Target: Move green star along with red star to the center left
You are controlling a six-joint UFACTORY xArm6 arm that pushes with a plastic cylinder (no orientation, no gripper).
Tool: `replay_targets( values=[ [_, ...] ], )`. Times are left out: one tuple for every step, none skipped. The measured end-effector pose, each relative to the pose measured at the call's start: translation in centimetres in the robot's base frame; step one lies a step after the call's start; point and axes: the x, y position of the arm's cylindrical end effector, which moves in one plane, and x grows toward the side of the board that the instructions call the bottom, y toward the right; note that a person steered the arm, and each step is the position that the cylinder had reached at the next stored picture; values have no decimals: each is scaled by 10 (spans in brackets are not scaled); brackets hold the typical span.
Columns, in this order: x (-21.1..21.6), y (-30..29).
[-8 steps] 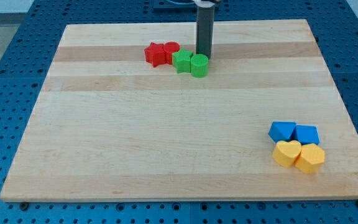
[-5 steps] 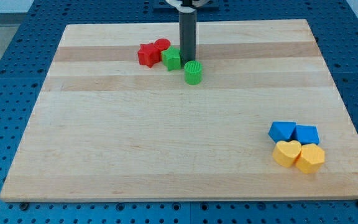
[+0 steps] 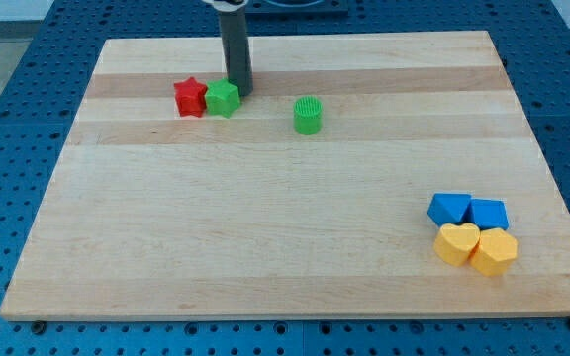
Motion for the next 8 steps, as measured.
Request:
replay_targets(
  values=[
    [19, -21],
    [31, -46],
    [39, -54],
    [48, -63],
    [56, -86],
    [56, -89],
    [56, -82],
    [64, -74]
  ],
)
